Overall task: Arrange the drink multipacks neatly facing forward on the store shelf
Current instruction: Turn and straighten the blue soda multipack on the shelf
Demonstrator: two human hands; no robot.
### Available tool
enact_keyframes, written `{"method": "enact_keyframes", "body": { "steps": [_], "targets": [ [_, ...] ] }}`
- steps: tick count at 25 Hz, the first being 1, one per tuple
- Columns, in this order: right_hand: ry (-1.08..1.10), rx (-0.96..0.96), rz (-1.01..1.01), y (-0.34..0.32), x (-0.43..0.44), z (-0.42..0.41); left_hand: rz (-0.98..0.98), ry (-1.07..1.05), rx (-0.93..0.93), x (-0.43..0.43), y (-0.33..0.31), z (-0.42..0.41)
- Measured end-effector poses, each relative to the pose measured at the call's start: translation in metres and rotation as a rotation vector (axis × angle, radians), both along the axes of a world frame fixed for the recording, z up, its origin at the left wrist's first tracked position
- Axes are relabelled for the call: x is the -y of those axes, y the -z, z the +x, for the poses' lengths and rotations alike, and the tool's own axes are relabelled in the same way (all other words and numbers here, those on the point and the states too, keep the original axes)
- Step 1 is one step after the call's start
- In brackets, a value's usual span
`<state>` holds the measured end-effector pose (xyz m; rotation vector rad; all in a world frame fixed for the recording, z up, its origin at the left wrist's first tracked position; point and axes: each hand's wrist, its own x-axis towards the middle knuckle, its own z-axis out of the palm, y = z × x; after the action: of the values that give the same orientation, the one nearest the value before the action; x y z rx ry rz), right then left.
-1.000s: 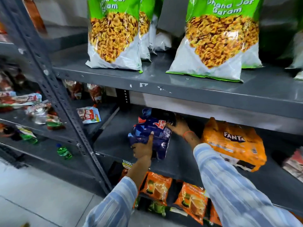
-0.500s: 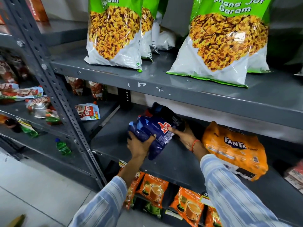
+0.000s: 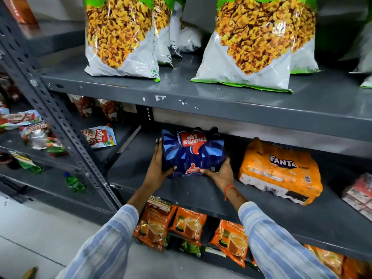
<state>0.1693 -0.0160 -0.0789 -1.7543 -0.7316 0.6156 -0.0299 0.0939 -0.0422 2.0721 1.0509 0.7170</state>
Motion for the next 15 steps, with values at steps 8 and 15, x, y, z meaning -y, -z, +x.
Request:
{"method": "enact_keyframes", "body": {
  "steps": [8, 15],
  "targets": [
    [0.174, -0.572, -0.145, -0.021, 0.001, 0.042, -0.249, -0.011, 0.065, 0.128, 0.017, 0.056],
    [0.032, -0.495, -0.181, -0.035, -0.001, 0.029, -0.418, 0.187, 0.131, 0.128, 0.014, 0.063]
  ]
}}
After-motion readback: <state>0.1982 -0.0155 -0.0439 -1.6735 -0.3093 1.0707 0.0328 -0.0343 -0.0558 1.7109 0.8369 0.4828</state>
